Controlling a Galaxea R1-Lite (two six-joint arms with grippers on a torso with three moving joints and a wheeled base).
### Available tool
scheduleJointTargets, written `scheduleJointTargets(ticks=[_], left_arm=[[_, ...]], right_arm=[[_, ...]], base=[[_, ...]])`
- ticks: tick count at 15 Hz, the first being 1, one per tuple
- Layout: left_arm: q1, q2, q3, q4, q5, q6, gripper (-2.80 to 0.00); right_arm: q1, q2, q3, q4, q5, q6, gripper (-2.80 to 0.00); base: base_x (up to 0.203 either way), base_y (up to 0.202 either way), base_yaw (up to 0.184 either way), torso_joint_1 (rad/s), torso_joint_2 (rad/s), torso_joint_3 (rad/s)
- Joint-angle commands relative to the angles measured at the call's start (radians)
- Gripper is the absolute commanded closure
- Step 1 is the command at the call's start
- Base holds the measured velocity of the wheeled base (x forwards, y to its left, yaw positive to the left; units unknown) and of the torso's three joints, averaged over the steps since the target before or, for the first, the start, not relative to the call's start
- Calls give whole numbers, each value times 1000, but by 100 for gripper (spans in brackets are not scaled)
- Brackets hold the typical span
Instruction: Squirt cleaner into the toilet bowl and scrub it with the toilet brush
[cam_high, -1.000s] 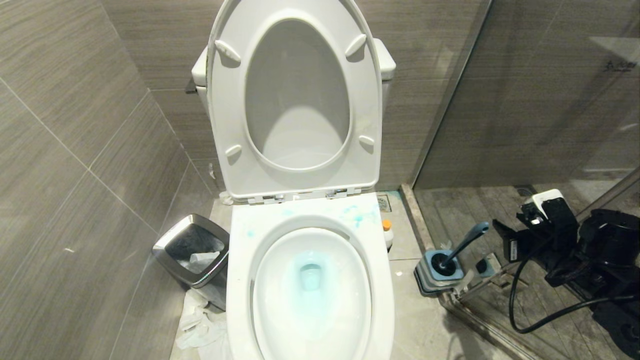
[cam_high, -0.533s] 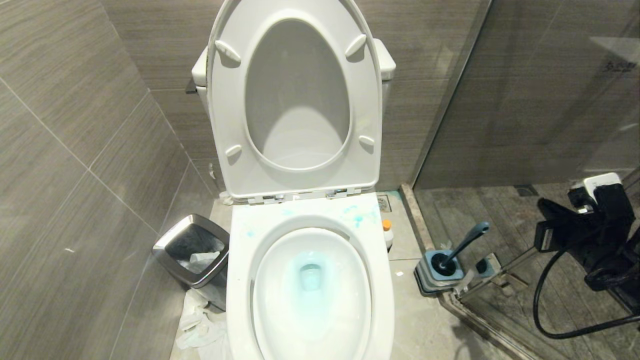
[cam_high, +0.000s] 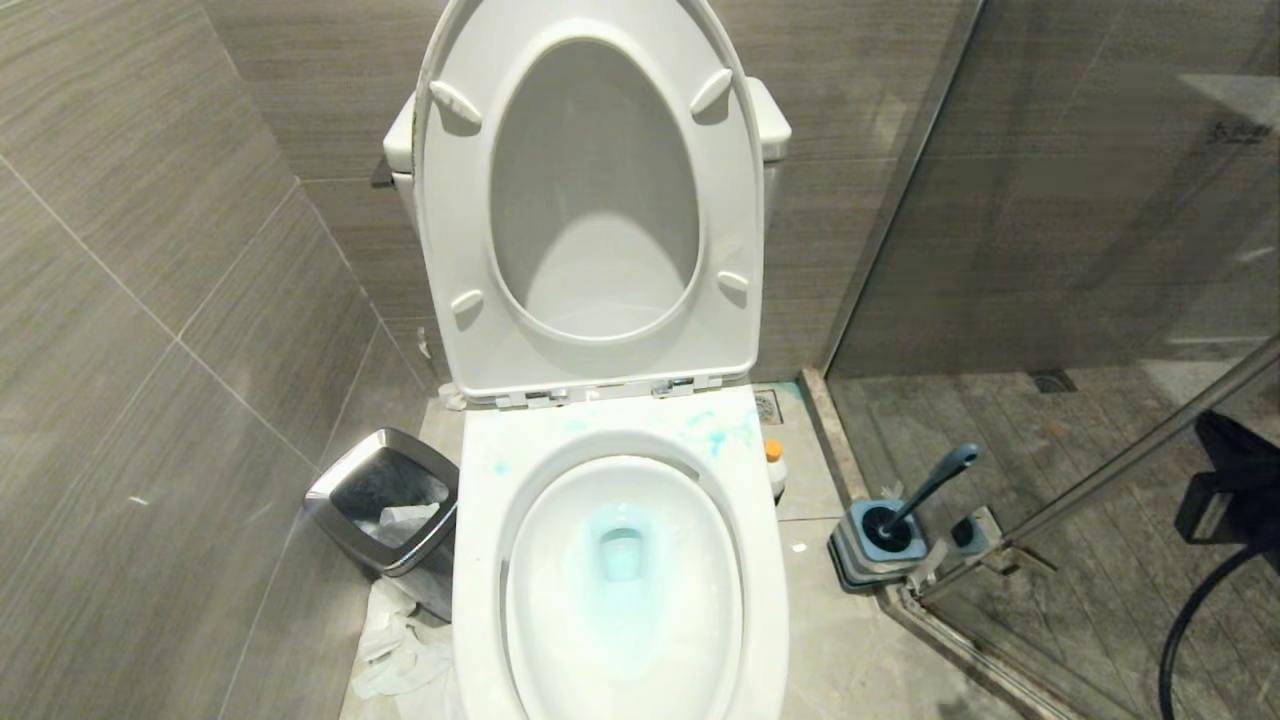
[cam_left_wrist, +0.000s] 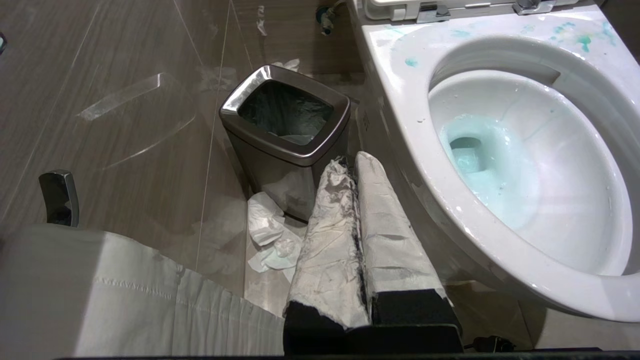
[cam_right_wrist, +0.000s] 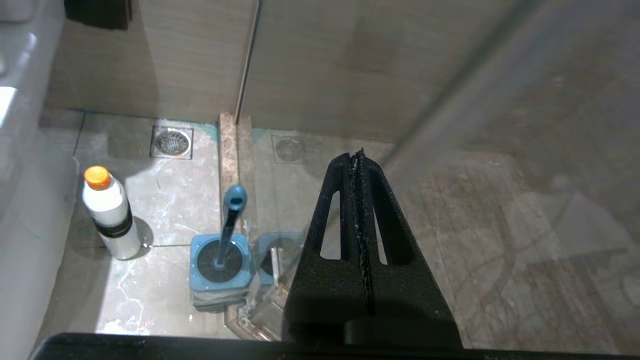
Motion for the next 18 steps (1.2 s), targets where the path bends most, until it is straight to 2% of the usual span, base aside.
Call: scheduleJointTargets(ticks=[1, 4, 6, 11, 15, 18], left_arm=[[0, 1, 0, 0, 0, 0, 0], [0, 1, 1, 0, 0, 0, 0], [0, 1, 0, 0, 0, 0, 0], [0, 1, 0, 0, 0, 0, 0], [1, 1, 0, 0, 0, 0, 0], [0, 1, 0, 0, 0, 0, 0]], right_arm=[[0, -138, 42, 28, 0, 5, 0], [2, -242, 42, 147, 13, 37, 0], [3, -350, 32, 256, 61, 47, 0], [3, -682, -95, 809, 110, 62, 0], [3, -886, -104, 999, 143, 13, 0], [3, -1083, -103, 1201, 148, -9, 0]], base=[[0, 0, 0, 0, 0, 0], [0, 0, 0, 0, 0, 0], [0, 0, 0, 0, 0, 0], [0, 0, 0, 0, 0, 0], [0, 0, 0, 0, 0, 0], [0, 0, 0, 0, 0, 0]])
